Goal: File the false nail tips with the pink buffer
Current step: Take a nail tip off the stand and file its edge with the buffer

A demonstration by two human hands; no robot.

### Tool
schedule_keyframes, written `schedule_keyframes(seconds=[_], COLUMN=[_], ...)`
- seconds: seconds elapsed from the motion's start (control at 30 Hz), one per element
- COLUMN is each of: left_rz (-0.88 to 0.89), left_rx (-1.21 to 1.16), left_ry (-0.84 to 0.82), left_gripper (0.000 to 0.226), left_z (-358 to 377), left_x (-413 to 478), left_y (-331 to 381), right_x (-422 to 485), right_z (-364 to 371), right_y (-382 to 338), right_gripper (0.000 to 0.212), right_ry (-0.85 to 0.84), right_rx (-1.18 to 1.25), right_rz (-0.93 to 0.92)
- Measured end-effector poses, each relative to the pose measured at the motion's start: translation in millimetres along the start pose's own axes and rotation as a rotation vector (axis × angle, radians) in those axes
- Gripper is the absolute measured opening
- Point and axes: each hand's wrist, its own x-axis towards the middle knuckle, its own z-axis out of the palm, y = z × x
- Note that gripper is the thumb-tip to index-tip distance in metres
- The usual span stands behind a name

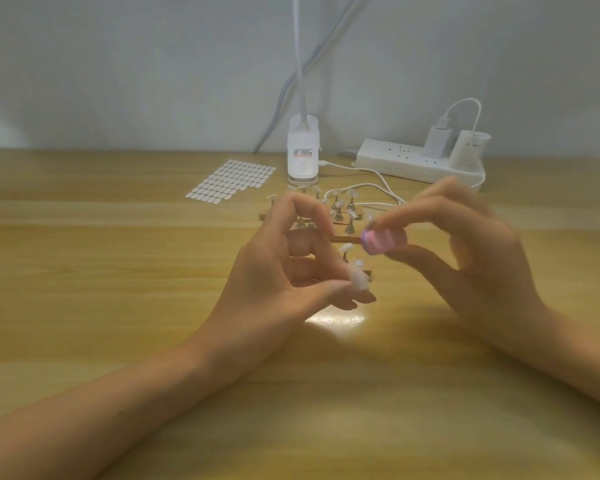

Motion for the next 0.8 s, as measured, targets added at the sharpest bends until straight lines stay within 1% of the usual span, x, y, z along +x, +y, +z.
schedule_keyframes(seconds=[0.03,0.1,0.17,0.23,0.27,0.33,0.4,0.47,0.5,0.53,0.6,0.63,0.67,0.73,0.8], left_rz=[0.005,0.012,0.009,0.018,0.018,0.021,0.019,0.015,0.014,0.009,0.008,0.012,0.014,0.017,0.020], left_rx=[-0.002,0.026,0.016,-0.004,-0.004,0.003,0.013,0.003,-0.001,-0.008,0.008,0.029,0.039,0.025,0.023], left_ry=[-0.001,-0.003,0.008,0.023,0.026,0.023,0.015,0.021,0.023,0.023,0.023,0.019,0.018,0.032,0.030], left_gripper=[0.046,0.047,0.046,0.045,0.045,0.045,0.045,0.044,0.044,0.044,0.045,0.045,0.045,0.044,0.044], left_z=[0.3,-0.8,-1.7,-0.9,0.0,-0.6,-2.0,-1.7,-0.5,0.7,0.2,-0.6,-1.0,-0.8,0.8], left_x=[0.4,0.9,1.0,1.2,1.4,1.8,1.5,1.0,0.7,0.5,0.7,0.7,0.6,-0.1,-0.4], left_y=[0.3,-1.7,-2.9,-1.8,-0.9,-1.8,-3.3,-2.5,-1.6,-0.7,-0.7,-1.2,-1.3,-1.1,-0.8], right_x=[-0.4,-3.7,-3.6,-0.6,0.0,-1.9,-3.7,-1.8,-0.5,0.0,-1.4,-2.8,-3.5,-1.5,0.3], right_z=[0.1,5.5,6.7,2.7,1.2,4.0,7.4,4.9,2.4,1.1,4.2,6.8,7.5,4.3,0.3], right_y=[-2.8,-8.4,-3.2,3.4,2.9,-2.0,-0.5,7.8,9.1,7.3,-0.5,-2.4,-0.6,7.9,8.0], right_gripper=[0.018,0.018,0.018,0.018,0.017,0.017,0.016,0.015,0.015,0.014,0.013,0.012,0.012,0.014,0.014], right_ry=[-0.003,-0.066,-0.081,-0.015,0.008,-0.013,-0.074,-0.050,-0.012,0.014,-0.012,-0.048,-0.077,-0.058,0.007], right_rx=[0.036,0.061,-0.001,-0.041,-0.015,0.037,-0.003,-0.069,-0.067,-0.030,0.035,0.028,0.000,-0.063,-0.033], right_rz=[-0.025,-0.106,-0.081,-0.005,-0.005,-0.078,-0.114,-0.037,-0.001,-0.005,-0.105,-0.145,-0.146,-0.058,-0.006])
